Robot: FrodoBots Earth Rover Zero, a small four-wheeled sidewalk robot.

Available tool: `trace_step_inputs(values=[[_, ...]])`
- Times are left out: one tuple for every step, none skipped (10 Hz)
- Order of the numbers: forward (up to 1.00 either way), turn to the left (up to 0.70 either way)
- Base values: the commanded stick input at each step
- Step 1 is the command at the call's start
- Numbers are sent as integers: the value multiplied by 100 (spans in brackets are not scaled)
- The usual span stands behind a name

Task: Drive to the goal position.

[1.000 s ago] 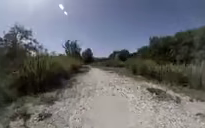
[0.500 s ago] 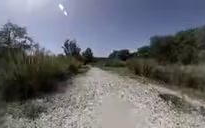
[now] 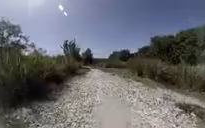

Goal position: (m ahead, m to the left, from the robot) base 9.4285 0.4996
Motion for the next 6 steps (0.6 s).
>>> trace_step_inputs(values=[[70,0],[70,0],[70,0],[70,0],[70,0],[70,0]])
